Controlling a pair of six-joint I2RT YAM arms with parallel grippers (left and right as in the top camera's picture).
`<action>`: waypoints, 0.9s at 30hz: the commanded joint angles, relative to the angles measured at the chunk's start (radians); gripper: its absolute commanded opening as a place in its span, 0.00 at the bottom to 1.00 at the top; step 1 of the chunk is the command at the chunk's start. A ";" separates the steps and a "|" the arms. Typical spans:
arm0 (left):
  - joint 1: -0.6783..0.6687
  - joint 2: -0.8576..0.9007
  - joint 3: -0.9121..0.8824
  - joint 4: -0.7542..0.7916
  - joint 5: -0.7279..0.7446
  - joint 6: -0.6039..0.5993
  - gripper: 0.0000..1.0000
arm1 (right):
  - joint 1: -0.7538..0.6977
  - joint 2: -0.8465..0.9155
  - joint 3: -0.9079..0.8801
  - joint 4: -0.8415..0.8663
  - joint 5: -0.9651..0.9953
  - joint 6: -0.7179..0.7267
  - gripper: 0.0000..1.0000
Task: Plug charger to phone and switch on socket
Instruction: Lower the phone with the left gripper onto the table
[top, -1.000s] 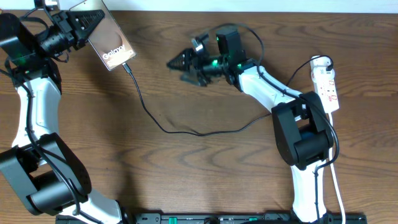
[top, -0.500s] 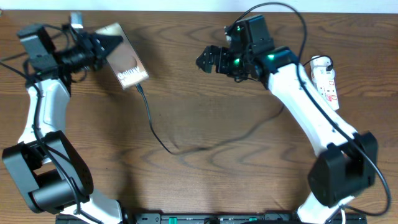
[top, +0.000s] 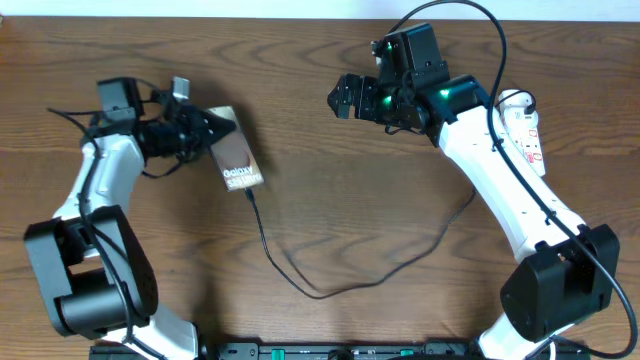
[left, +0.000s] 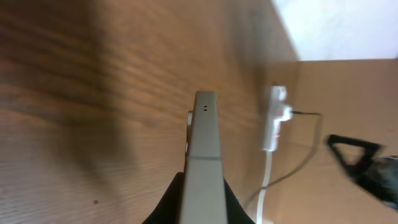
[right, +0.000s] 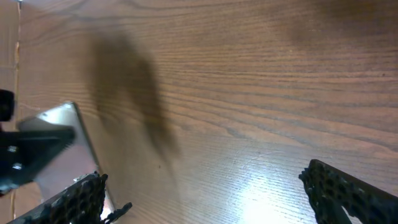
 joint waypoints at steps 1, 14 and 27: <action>-0.045 0.000 -0.050 -0.002 -0.130 0.047 0.07 | 0.000 -0.006 0.010 -0.001 0.013 -0.017 0.99; -0.090 0.002 -0.136 -0.002 -0.306 0.046 0.07 | 0.000 -0.006 0.010 -0.006 0.016 -0.017 0.99; -0.091 0.002 -0.148 -0.003 -0.351 0.046 0.07 | 0.000 -0.006 0.010 -0.023 0.024 -0.017 0.99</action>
